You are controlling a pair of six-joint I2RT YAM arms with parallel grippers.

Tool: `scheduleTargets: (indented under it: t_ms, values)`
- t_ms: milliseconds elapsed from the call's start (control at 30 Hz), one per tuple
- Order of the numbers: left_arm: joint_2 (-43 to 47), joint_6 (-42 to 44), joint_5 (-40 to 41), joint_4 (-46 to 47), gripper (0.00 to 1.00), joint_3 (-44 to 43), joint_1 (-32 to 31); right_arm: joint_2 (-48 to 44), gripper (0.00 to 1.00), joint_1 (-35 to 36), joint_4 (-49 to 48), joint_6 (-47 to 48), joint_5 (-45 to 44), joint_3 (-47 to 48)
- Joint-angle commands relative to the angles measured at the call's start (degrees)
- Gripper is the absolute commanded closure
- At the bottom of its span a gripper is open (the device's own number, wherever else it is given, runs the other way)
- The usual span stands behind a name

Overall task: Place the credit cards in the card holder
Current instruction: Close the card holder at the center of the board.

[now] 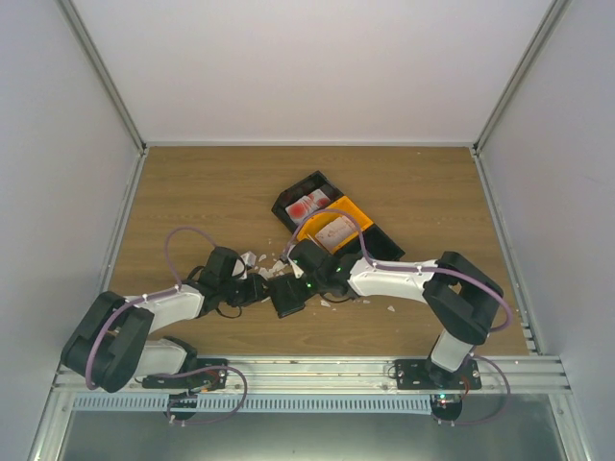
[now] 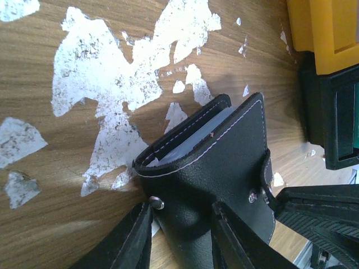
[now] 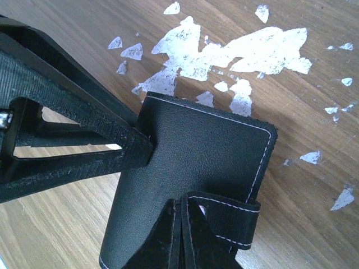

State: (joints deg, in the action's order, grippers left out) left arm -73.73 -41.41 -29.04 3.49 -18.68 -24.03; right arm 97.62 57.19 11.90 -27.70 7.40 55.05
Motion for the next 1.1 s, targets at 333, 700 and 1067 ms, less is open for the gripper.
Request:
scheduleTargets:
  t_ms: [333, 700, 1067]
  values:
    - [-1.7, 0.2, 2.0, 0.5, 0.69, 0.5, -0.8, 2.8, 1.00, 0.0, -0.1, 1.9, 2.9, 0.2]
    - [-2.6, 0.2, 2.1, 0.9, 0.70, 0.3, -0.9, 4.3, 1.00, 0.0, 0.3, 2.3, 5.1, -0.7]
    - [-3.0, 0.4, 2.2, 0.9, 0.71, 0.2, -0.9, 6.2, 1.00, -0.6, -0.2, -0.3, 3.1, -2.7]
